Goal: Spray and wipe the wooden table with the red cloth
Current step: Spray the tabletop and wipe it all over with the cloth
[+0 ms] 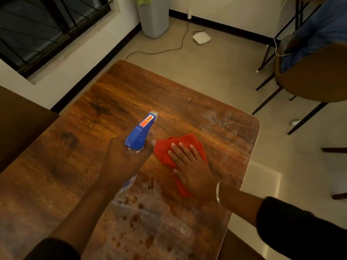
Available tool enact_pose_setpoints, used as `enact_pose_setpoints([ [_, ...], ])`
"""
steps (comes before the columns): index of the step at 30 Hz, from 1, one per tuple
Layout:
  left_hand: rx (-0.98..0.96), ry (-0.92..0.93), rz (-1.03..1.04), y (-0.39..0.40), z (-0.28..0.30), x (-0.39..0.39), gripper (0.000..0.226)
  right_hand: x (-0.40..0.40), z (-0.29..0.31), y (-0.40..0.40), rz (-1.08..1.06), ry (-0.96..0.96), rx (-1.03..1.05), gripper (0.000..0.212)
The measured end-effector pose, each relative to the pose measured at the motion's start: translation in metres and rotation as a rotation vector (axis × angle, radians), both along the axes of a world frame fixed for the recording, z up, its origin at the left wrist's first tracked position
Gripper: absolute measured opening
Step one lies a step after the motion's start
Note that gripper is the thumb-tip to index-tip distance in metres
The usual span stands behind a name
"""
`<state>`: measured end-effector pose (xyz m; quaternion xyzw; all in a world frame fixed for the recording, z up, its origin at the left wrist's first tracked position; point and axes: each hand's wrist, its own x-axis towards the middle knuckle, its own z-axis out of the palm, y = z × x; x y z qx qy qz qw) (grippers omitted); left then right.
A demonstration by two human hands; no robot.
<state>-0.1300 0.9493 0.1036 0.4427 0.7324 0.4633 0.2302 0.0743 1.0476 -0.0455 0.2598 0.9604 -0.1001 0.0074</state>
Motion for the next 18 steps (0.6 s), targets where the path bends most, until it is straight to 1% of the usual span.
enact_pose_setpoints([
  [1, -0.006, -0.034, -0.003, 0.003, 0.001, -0.002, 0.011, 0.019, 0.000, 0.005, -0.010, -0.022, -0.012, 0.063],
  [2, -0.012, -0.047, 0.008, 0.005, 0.002, -0.004, 0.011, 0.034, 0.002, 0.014, -0.046, -0.048, -0.027, 0.063],
  [3, -0.019, -0.045, 0.025, 0.007, 0.004, -0.006, 0.017, 0.045, 0.003, 0.029, -0.106, -0.076, -0.035, 0.063],
  [5, -0.053, -0.028, 0.038, 0.009, 0.004, -0.007, 0.021, 0.050, 0.006, 0.071, -0.289, -0.098, -0.037, 0.063],
  [7, -0.090, -0.072, 0.024, 0.012, 0.006, -0.003, 0.030, 0.028, 0.012, 0.115, -0.470, -0.064, -0.051, 0.064],
  [8, -0.081, -0.104, 0.024, 0.014, 0.006, 0.000, 0.035, 0.009, 0.014, 0.134, -0.541, -0.055, -0.062, 0.064],
  [9, -0.055, -0.116, 0.020, 0.016, 0.005, 0.005, 0.035, -0.011, 0.017, 0.148, -0.584, -0.061, -0.074, 0.065],
  [11, -0.011, -0.118, -0.023, 0.023, 0.002, 0.012, 0.026, -0.045, 0.018, 0.156, -0.573, -0.089, -0.075, 0.066],
  [13, -0.043, -0.127, -0.045, 0.032, -0.001, 0.019, 0.015, -0.057, 0.014, 0.139, -0.452, -0.085, -0.060, 0.065],
  [16, -0.072, -0.108, -0.024, 0.048, -0.003, 0.023, 0.023, -0.019, 0.006, 0.093, -0.258, -0.048, -0.049, 0.063],
  [18, -0.057, -0.094, -0.010, 0.055, -0.001, 0.021, 0.023, 0.021, 0.002, 0.077, -0.245, -0.046, -0.056, 0.064],
])
